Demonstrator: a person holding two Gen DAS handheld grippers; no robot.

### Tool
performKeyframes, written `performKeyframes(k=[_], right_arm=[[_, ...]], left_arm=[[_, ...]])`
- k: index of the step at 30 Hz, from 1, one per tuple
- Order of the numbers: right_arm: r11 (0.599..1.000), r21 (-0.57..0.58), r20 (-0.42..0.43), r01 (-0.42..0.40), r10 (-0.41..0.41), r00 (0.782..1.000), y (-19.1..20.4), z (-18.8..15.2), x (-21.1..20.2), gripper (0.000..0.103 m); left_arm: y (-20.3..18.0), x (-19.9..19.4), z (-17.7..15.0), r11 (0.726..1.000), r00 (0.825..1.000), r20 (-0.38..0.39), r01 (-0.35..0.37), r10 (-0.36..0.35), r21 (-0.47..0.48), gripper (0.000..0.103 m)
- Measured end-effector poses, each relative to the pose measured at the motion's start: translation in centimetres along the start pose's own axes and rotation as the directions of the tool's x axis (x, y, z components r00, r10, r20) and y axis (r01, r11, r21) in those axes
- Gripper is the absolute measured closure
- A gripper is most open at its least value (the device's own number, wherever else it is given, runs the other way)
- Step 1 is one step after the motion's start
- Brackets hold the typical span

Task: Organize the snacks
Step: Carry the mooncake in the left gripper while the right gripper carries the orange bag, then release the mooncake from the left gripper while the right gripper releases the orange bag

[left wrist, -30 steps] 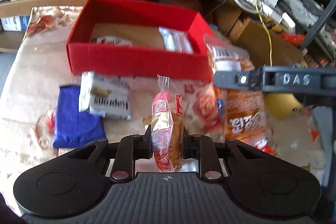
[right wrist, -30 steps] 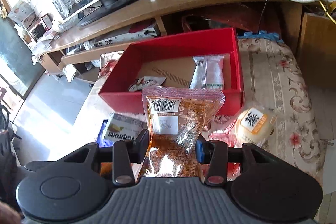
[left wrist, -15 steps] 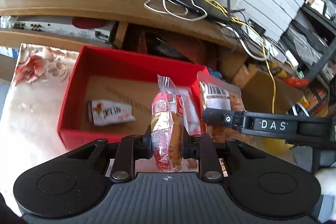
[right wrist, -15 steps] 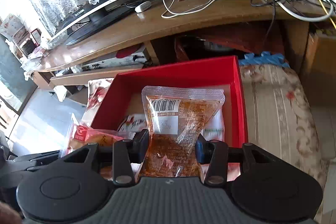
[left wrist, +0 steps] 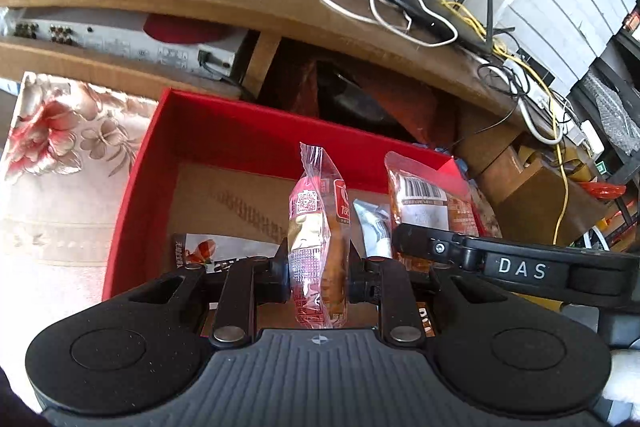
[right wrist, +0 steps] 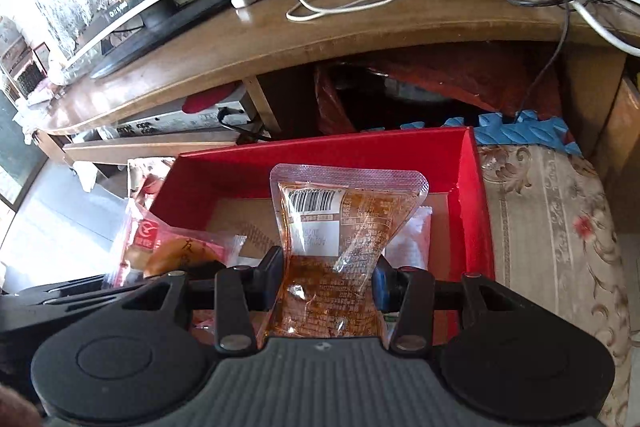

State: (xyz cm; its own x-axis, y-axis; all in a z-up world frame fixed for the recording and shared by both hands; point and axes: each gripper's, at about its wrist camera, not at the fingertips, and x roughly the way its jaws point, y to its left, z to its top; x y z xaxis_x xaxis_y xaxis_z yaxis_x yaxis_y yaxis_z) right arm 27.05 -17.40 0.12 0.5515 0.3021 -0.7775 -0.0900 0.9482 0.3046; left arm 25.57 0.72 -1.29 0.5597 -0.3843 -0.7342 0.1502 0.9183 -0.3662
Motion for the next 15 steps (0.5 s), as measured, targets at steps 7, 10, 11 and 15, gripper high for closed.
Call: performKeyframes(k=[7,10,11,15], right_arm=[[1.0,-0.017,-0.013,0.023,-0.023,1.0,0.1,0.3,1.7,0.058],[0.999,-0.017,-0.019,0.028,-0.028,0.999,0.1,0.2,2.1,0.056],[0.999,-0.018,-0.017,0.031,-0.032,0.999,0.1,0.3,2.1,0.055],[0.999,-0.013,0.005,0.036,-0.036,0.999,-0.1,0.5,1.7,0.054]], left_arm=[[0.4,1.0,0.3,1.0,1.0,-0.011,0.006,-0.006,-0.014,0.066],[0.6,0.8,0.4,1.0,1.0,-0.001,-0.006,0.006,-0.022,0.061],[0.6,0.7,0.4,1.0,1.0,0.004,-0.013,0.013,-0.019,0.061],[0.6,0.0,0.6,1.0,1.0,0.022,-0.02,0.02,-0.023,0.054]])
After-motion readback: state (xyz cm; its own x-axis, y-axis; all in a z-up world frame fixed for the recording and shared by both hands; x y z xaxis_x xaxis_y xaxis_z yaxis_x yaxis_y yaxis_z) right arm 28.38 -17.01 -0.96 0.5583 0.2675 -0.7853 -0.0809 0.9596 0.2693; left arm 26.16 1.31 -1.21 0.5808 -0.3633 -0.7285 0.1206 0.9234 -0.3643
